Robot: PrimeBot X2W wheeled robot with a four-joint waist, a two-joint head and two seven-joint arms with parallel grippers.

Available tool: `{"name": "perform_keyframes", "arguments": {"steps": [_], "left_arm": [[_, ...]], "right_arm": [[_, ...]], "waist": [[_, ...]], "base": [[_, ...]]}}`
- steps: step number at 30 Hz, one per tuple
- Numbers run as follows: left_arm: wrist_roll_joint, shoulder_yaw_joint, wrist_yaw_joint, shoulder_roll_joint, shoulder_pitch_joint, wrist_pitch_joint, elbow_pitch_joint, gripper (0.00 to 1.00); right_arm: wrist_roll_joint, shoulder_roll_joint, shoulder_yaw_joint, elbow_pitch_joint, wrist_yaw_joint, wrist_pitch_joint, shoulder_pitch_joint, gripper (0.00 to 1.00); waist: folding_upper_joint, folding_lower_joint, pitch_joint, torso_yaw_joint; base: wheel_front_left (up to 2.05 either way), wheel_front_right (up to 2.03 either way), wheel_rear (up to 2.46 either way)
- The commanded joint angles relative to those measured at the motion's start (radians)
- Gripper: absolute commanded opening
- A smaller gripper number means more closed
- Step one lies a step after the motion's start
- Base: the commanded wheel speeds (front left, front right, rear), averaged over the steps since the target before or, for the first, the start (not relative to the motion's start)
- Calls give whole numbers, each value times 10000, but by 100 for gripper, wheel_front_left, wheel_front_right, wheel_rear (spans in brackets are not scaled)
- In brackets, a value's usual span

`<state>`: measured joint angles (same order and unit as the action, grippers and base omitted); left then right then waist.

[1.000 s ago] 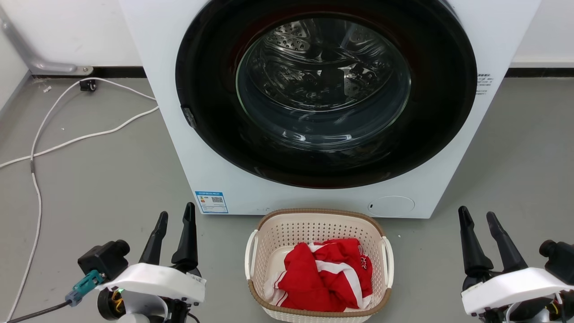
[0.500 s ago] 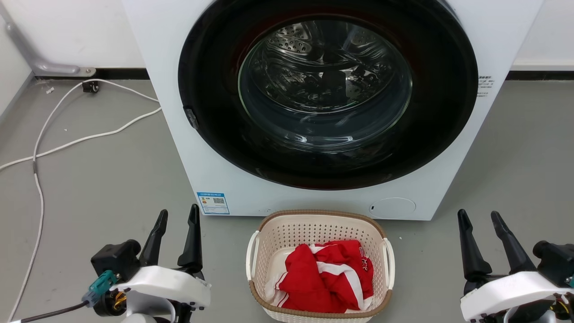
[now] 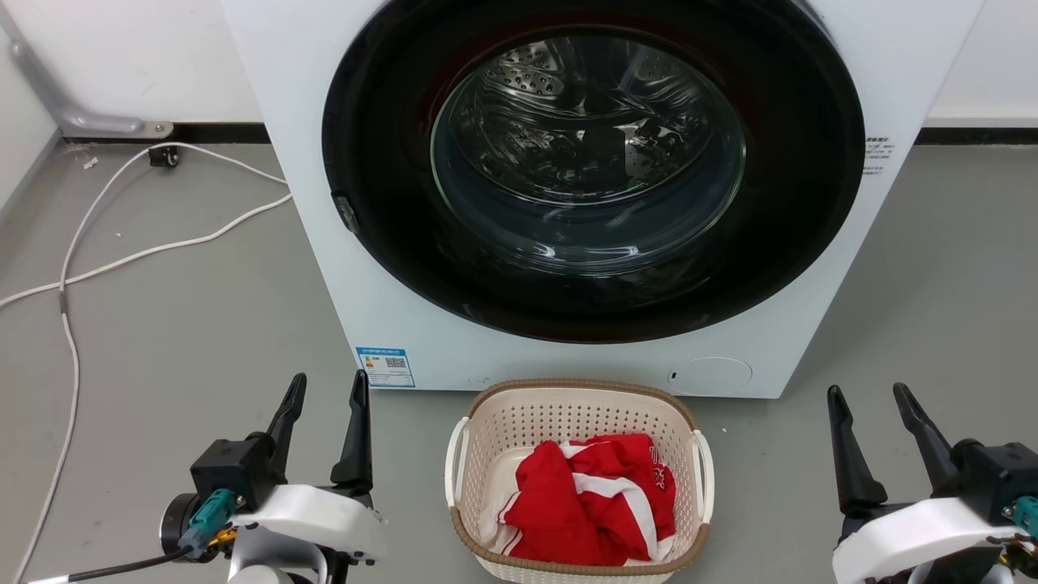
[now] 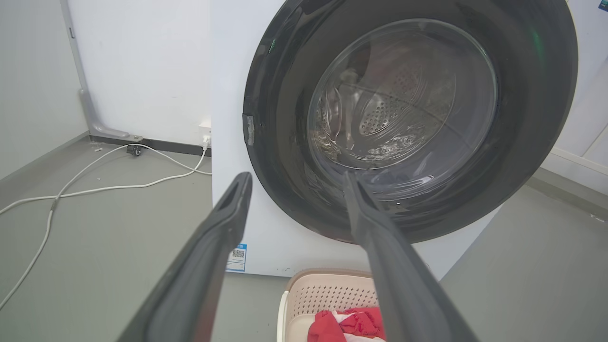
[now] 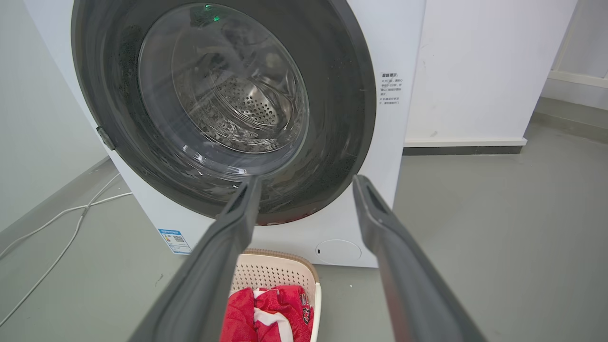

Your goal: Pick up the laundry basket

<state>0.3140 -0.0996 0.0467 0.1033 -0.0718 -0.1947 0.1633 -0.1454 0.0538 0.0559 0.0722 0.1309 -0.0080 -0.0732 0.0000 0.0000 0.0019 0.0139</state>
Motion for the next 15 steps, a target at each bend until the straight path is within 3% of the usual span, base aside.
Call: {"name": "perform_keyframes", "arguments": {"steps": [1, 15], "left_arm": [[-227, -52, -36, 67, -209, -77, -44, 100], [-1416, -211, -212, 119, -197, -398, -98, 100]], "right_arm": [[221, -31, 5, 162, -3, 22, -109, 100], [1615, -43, -7, 479, -3, 139, -309, 100]], "waist": [[0, 0, -2, -2], [0, 0, -3, -7]], "base": [[0, 0, 0], [0, 0, 0]]}}
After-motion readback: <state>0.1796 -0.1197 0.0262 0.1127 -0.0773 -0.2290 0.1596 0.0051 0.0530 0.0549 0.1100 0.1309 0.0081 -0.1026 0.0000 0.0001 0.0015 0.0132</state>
